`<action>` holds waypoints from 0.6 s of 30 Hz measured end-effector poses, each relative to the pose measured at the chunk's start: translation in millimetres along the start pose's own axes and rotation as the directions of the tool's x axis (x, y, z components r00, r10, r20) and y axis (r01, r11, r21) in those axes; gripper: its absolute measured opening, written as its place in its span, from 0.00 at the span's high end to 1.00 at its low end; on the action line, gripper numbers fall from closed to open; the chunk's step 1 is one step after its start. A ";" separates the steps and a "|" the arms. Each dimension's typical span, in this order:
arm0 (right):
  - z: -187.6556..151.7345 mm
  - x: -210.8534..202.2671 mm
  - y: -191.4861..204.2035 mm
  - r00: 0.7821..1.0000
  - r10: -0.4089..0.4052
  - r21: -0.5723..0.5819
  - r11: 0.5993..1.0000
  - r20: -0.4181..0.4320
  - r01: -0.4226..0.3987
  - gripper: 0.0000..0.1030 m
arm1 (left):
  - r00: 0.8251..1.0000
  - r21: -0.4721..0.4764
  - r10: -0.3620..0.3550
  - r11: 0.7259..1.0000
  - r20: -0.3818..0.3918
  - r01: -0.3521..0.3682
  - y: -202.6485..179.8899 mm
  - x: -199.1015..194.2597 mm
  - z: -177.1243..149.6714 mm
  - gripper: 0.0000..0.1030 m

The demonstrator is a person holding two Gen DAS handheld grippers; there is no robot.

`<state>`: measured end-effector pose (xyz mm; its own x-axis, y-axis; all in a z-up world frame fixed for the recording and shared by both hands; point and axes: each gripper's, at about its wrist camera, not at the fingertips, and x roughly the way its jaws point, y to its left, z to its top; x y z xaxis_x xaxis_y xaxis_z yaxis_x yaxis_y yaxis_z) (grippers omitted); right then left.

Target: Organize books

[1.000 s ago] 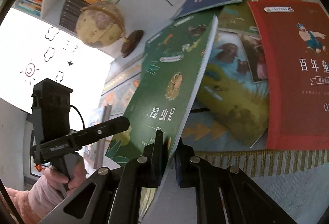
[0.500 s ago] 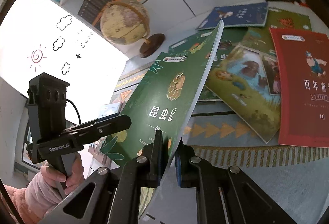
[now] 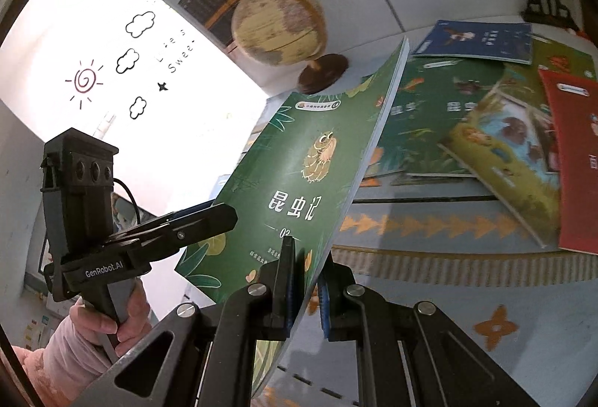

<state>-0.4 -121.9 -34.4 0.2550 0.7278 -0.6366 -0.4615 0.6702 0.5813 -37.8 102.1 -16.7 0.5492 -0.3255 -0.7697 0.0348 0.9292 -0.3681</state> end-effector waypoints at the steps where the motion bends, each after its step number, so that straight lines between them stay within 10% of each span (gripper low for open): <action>1: 0.6 2.2 4.0 1.000 0.004 -0.006 1.000 -0.004 -0.004 0.90 | 1.000 -0.005 0.004 1.000 0.006 -0.004 3.8 -4.0 -1.2 0.44; 18: 15.5 92.7 101.2 0.989 0.041 -0.096 0.994 -0.140 -0.055 0.90 | 0.990 -0.193 0.115 0.976 0.076 -0.099 108.5 -61.3 -11.7 0.44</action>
<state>-10.3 15.6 -26.7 0.1145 0.7270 -0.6771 -0.5540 0.6124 0.5639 -77.5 220.8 -15.6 0.6118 -0.2020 -0.7648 -0.1813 0.9053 -0.3841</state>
